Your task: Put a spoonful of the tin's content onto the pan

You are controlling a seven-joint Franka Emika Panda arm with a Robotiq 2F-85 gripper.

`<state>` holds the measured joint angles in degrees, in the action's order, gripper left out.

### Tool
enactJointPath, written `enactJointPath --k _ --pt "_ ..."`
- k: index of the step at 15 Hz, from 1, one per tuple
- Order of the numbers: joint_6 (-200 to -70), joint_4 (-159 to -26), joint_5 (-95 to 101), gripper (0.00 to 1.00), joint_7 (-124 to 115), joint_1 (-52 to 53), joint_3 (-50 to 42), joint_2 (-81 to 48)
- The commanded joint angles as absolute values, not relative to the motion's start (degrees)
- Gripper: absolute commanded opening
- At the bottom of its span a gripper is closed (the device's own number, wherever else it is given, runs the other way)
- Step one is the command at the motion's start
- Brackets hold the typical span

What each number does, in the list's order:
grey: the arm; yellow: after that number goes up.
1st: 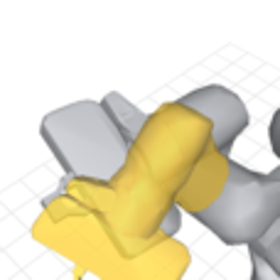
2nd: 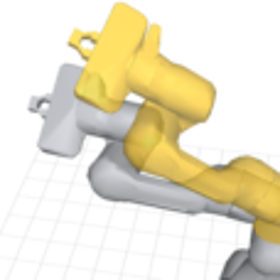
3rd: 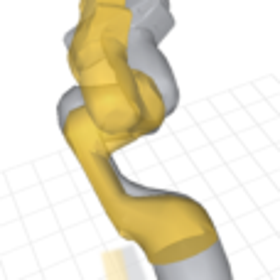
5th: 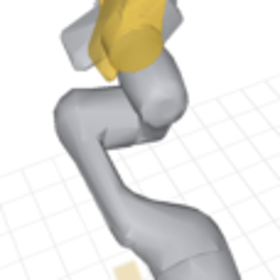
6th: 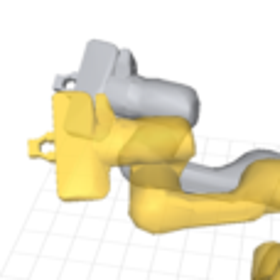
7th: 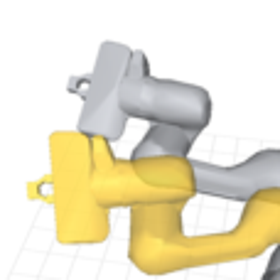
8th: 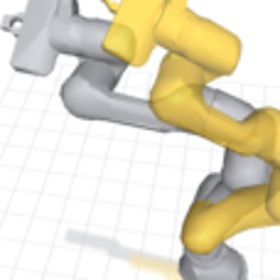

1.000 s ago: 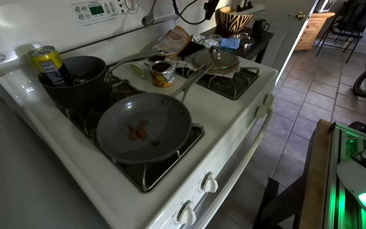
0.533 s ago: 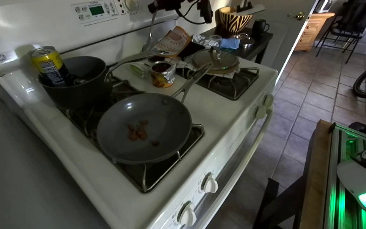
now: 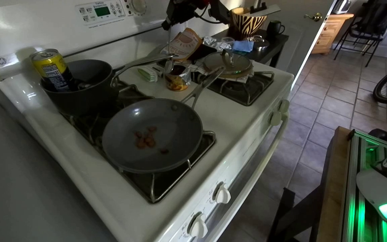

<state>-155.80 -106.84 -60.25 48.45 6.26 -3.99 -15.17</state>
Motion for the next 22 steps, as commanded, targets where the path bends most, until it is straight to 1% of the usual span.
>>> enactJointPath --k 1,6,10,11,12,16,22 --pt "-156.0 -108.2 -58.0 0.02 47.9 6.2 -5.0 -13.8" --pt "-150.7 -105.8 -68.7 0.02 54.3 3.3 -3.3 -13.5" --pt "-141.0 -105.7 -66.1 0.02 54.7 1.6 -5.0 -13.3" --pt "-140.1 -105.6 -64.2 0.02 54.3 -0.8 -3.2 -13.1" --pt "-139.3 -105.6 -63.6 0.02 54.8 -1.4 -3.2 -13.2" --pt "-141.7 -104.9 -62.4 0.02 57.1 -2.7 -2.4 -13.8" --pt "-144.8 -104.9 -58.0 0.02 58.4 -1.9 -0.7 -15.0"
